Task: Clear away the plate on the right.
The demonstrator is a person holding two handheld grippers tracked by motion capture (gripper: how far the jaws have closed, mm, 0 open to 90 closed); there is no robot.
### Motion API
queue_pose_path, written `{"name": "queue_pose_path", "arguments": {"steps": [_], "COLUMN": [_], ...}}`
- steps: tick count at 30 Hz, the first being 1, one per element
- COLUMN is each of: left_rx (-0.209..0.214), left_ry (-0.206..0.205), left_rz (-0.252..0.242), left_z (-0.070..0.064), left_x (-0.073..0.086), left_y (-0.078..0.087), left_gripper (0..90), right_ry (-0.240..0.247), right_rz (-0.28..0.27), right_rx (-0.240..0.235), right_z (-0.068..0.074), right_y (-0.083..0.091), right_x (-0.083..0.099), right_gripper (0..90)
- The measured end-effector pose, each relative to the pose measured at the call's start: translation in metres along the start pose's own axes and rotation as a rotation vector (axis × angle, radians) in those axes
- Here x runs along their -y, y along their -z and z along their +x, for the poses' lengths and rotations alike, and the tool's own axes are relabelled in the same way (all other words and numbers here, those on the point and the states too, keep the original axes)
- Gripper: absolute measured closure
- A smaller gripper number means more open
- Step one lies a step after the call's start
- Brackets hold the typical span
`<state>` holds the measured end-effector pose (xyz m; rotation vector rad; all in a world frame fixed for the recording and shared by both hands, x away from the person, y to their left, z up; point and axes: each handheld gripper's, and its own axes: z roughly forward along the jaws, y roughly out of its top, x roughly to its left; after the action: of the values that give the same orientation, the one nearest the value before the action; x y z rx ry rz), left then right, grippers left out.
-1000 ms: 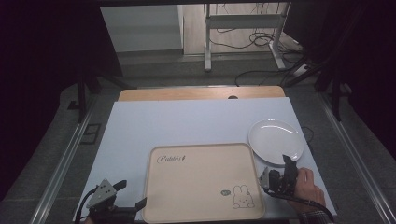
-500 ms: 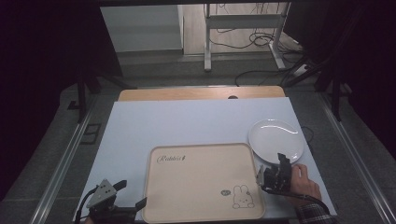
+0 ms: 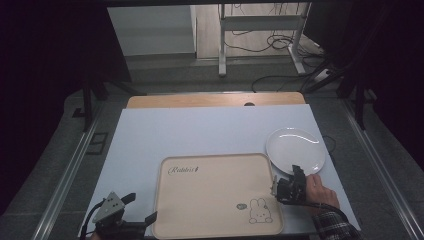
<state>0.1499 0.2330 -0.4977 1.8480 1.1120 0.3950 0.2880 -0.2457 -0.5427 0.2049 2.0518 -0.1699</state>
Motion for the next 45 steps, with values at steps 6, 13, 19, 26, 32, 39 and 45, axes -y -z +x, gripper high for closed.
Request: {"name": "queue_pose_path", "arguments": {"steps": [6, 13, 19, 26, 32, 39, 45], "left_rx": [0.000, 0.000, 0.000, 0.001, 0.001, 0.001, 0.001], "left_ry": [0.000, -0.001, 0.000, 0.002, 0.001, 0.002, 0.002], "left_rz": [0.000, 0.000, 0.000, -0.001, -0.001, -0.001, -0.002], "left_z": [0.000, 0.000, 0.000, 0.000, 0.000, 0.000, 0.000], "left_x": [0.000, 0.000, 0.000, 0.000, 0.000, 0.000, 0.000], "left_y": [0.000, 0.000, 0.000, 0.000, 0.000, 0.000, 0.000], "left_gripper": [3.7, 3.7, 3.7, 3.7, 3.7, 3.7, 3.7], "right_ry": [0.023, 0.062, 0.041, 0.017, 0.025, 0.013, 0.010], "right_rz": [0.012, 0.016, 0.014, 0.006, -0.001, -0.012, -0.034], "right_rx": [-0.007, -0.024, -0.004, 0.019, 0.051, 0.084, 0.091], "right_z": [0.000, 0.002, 0.000, -0.005, -0.006, -0.010, -0.010], "right_y": [-0.005, -0.009, -0.008, -0.004, 0.001, 0.008, 0.018], "right_x": [-0.002, -0.004, -0.005, -0.004, -0.004, -0.004, -0.006], "right_gripper": [68.7, 82.6, 86.5, 85.9, 85.7, 85.5, 85.5]}}
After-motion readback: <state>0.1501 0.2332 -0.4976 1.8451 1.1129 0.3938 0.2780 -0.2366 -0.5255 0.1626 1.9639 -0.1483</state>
